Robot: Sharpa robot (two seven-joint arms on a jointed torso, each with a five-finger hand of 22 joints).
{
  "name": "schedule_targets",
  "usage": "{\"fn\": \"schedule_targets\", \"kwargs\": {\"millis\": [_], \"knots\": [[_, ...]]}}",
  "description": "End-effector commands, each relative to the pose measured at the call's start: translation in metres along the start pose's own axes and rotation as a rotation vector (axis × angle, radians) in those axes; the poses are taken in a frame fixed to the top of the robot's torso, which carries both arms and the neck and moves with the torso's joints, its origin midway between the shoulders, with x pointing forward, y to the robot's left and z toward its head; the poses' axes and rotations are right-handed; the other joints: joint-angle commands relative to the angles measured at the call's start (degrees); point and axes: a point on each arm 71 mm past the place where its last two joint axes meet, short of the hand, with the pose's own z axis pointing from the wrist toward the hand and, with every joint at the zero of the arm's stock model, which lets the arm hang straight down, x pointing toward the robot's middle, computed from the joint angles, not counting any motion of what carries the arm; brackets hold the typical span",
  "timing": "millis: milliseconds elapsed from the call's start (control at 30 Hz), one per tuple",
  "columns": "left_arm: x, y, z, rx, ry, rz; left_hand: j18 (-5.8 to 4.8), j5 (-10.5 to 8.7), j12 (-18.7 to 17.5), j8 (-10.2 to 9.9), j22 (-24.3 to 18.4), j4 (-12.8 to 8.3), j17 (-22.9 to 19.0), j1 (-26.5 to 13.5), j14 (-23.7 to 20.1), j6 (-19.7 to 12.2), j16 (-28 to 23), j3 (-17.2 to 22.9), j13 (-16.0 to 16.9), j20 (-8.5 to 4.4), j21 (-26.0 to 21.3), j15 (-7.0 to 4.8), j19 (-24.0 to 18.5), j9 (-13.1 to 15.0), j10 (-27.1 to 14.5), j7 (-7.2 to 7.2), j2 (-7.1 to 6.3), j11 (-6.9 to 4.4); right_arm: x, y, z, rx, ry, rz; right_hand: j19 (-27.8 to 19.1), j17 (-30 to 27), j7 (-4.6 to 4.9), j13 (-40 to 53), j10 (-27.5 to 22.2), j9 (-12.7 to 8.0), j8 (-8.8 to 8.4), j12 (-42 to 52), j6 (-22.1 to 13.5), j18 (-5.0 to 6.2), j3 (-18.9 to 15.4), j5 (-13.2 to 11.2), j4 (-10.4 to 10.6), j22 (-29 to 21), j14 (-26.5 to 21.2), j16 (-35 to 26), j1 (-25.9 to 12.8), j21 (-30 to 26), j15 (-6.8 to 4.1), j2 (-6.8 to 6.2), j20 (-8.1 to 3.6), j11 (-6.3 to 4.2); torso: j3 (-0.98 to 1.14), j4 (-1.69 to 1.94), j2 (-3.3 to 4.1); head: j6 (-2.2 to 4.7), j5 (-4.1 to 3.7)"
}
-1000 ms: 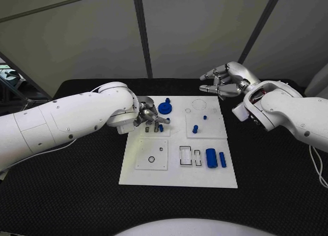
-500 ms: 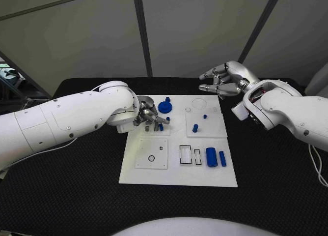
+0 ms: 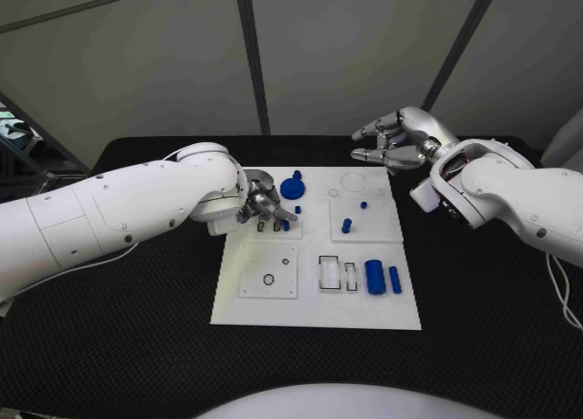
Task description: Assemble the parts on the task board
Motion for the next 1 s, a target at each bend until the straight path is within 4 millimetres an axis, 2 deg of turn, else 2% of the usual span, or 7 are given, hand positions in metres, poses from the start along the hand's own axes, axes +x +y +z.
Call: {"fn": "schedule_targets", "kwargs": {"millis": [33, 400, 533, 633, 733, 900, 1000], "knots": [[0.0005, -0.0007, -0.0002, -0.005, 0.011, 0.016, -0.61, 0.17, -0.1, 0.4, 0.1, -0.2, 7.8, 0.7, 3.9, -0.5, -0.1, 0.6, -0.1, -0.18, 0.1, -0.53, 0.4, 0.1, 0.1, 0.03, 0.04, -0.20, 0.0004, 0.0012, 0.0007, -0.004, 0.010, -0.003, 0.1, 1.2, -0.02, -0.1, 0.0, -0.1, 0.33, -0.2, 0.4, 0.41, -0.2, 0.2, -0.2, 0.0, 2.6, -0.2, 0.1, -0.2, -0.50, 0.41, -0.46, -0.17, -0.01, 0.02, 0.00, -0.11, -0.03], [0.0011, -0.0015, -0.0005, -0.002, 0.009, 0.015, -0.64, 0.18, -0.1, 0.4, 0.3, -0.4, 7.8, 1.1, 3.9, -0.6, -0.1, 1.1, -0.1, -0.20, 0.2, -0.55, 0.4, 0.3, 0.1, 0.01, -0.08, -0.23, 0.0014, 0.0016, 0.0014, -0.009, 0.017, -0.017, 0.1, 1.2, -0.02, -0.1, 0.0, -0.1, 0.35, -0.2, 0.4, 0.41, -0.2, 0.3, -0.2, 0.0, 2.6, -0.2, 0.1, -0.2, -0.50, 0.42, -0.46, -0.18, -0.02, 0.01, 0.00, -0.33, 0.05], [0.0006, -0.0013, -0.0007, 0.002, 0.004, 0.008, -0.65, 0.31, -0.2, 0.6, 0.5, -1.1, 7.9, 2.7, 3.9, -0.8, -0.1, 3.1, 0.0, -0.31, 0.2, -0.70, 0.5, 0.7, 0.1, -0.22, 0.62, -0.43, 0.0016, 0.0016, 0.0015, -0.009, 0.018, -0.018, 0.1, 1.2, -0.02, 0.0, 0.1, 0.0, 0.36, -0.1, 0.4, 0.41, -0.2, 0.3, -0.2, -0.1, 2.6, -0.2, 0.1, -0.2, -0.50, 0.42, -0.46, -0.18, -0.02, 0.02, 0.00, -0.32, 0.03], [0.0007, -0.0008, -0.0009, 0.008, 0.010, -0.012, -0.66, 0.49, -0.6, 0.4, 0.7, -2.6, 7.9, 5.6, 3.9, -1.2, -0.2, 5.9, -0.2, -0.52, 0.2, -1.00, 0.5, 0.9, -0.1, -0.57, 1.66, -0.76, 0.0016, 0.0015, 0.0016, -0.009, 0.019, -0.019, 0.1, 1.2, -0.03, 0.1, 0.1, 0.0, 0.37, -0.1, 0.4, 0.41, -0.2, 0.3, -0.2, -0.1, 2.6, -0.2, 0.1, -0.2, -0.50, 0.42, -0.47, -0.18, -0.03, 0.01, 0.03, -0.34, 0.07], [0.0010, 0.0000, -0.0015, 0.016, 0.018, -0.045, -0.70, 0.57, -1.0, 0.2, 0.9, -4.0, 7.9, 8.1, 3.9, -1.6, -0.2, 9.1, -0.3, -0.76, 0.3, -1.21, 0.6, 1.0, -0.3, -0.78, 1.88, -0.99, 0.0014, 0.0011, 0.0018, -0.008, 0.018, -0.021, 0.1, 1.1, -0.03, 0.0, 0.0, 0.0, 0.38, -0.1, 0.5, 0.44, -0.2, 0.3, -0.2, -0.3, 2.6, -0.2, 0.1, -0.4, -0.50, 0.41, -0.47, -0.18, -0.02, 0.01, 0.02, -0.40, 0.11], [0.0011, 0.0020, -0.0035, 0.030, 0.025, -0.101, -0.71, 0.65, -1.5, 0.5, 1.1, -5.5, 8.0, 9.9, 4.0, -2.1, -0.3, 18.0, -0.3, -1.00, 0.2, -1.33, 0.6, 2.0, 0.0, -0.81, 0.03, -1.07, 0.0009, 0.0000, 0.0021, -0.005, 0.019, -0.024, 0.0, 1.0, -0.03, 0.0, 0.0, 0.0, 0.38, -0.2, 0.5, 0.45, -0.2, 0.3, -0.2, -0.3, 2.6, -0.3, 0.1, -0.4, -0.51, 0.40, -0.47, -0.18, -0.06, 0.06, 0.02, -0.58, 0.19], [0.0009, 0.0034, -0.0050, 0.035, 0.023, -0.118, -0.69, 0.58, -1.4, 1.4, 1.2, -5.7, 8.1, 8.4, 4.0, -2.4, -0.3, 25.6, -0.1, -1.01, 0.1, -1.14, 0.6, 3.1, 0.5, -0.55, -2.69, -1.21, 0.0009, -0.0005, 0.0023, -0.005, 0.020, -0.028, 0.0, 1.0, -0.03, 0.0, 0.0, 0.0, 0.38, -0.2, 0.5, 0.46, -0.2, 0.4, -0.2, -0.4, 2.6, -0.3, 0.1, -0.5, -0.51, 0.38, -0.47, -0.18, -0.05, 0.08, 0.01, -0.64, 0.32]]}}
